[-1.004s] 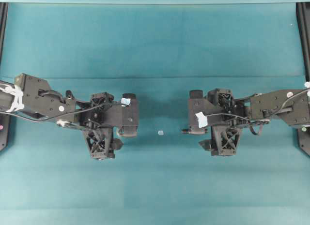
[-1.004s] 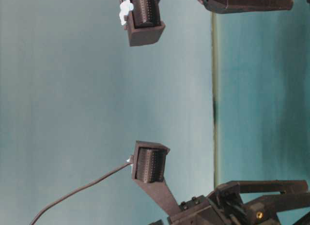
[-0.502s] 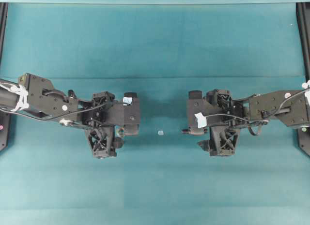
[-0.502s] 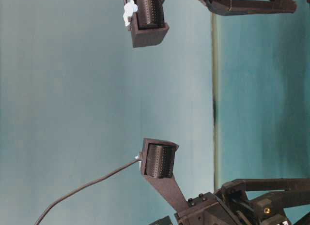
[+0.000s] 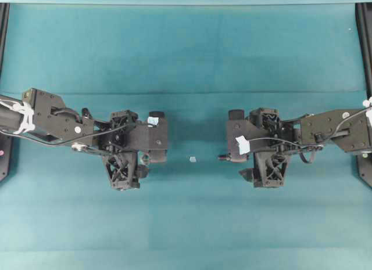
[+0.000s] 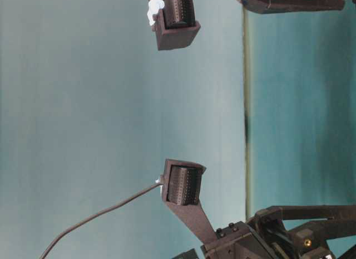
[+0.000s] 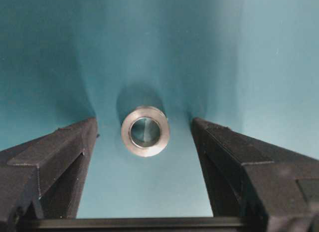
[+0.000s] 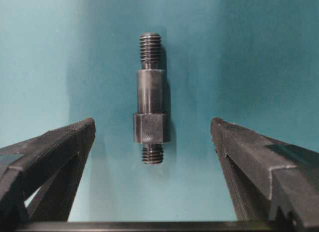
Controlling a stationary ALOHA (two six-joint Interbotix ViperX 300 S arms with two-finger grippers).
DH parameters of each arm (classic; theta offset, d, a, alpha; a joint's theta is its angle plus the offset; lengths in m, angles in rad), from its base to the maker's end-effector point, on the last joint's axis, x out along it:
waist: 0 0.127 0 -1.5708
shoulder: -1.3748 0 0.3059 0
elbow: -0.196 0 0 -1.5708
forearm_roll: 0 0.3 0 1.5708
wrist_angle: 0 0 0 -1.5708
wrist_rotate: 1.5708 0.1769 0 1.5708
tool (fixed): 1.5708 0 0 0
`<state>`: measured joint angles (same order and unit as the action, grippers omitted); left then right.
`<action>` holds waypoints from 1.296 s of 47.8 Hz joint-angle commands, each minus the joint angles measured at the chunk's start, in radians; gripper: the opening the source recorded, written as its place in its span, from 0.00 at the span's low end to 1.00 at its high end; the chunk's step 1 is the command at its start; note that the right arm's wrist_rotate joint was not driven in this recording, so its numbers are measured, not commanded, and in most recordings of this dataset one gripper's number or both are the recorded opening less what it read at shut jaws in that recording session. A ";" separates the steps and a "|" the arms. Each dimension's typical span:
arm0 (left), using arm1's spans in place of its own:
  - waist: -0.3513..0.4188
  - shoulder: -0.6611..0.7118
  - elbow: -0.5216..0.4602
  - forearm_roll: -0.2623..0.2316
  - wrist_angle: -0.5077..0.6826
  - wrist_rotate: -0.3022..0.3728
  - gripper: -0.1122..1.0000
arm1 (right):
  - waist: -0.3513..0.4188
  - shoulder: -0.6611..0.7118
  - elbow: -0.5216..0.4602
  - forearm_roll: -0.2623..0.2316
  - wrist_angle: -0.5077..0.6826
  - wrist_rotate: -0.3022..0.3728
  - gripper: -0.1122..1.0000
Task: Insert the washer onto the shaft with both hands.
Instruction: 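Align left gripper over the washer and right gripper over the shaft, then close left gripper on the washer and right gripper on the shaft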
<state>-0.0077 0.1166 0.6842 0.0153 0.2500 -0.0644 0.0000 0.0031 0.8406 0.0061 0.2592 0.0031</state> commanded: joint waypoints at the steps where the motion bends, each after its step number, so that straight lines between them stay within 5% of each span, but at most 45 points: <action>1: -0.006 -0.003 -0.009 0.002 -0.006 -0.002 0.82 | 0.003 -0.003 -0.005 0.002 -0.012 0.000 0.80; 62: -0.020 -0.002 -0.006 0.002 -0.006 -0.006 0.82 | -0.005 0.021 0.009 0.002 -0.054 0.000 0.79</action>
<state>-0.0199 0.1181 0.6842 0.0153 0.2485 -0.0690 0.0000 0.0230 0.8590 0.0061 0.2117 0.0031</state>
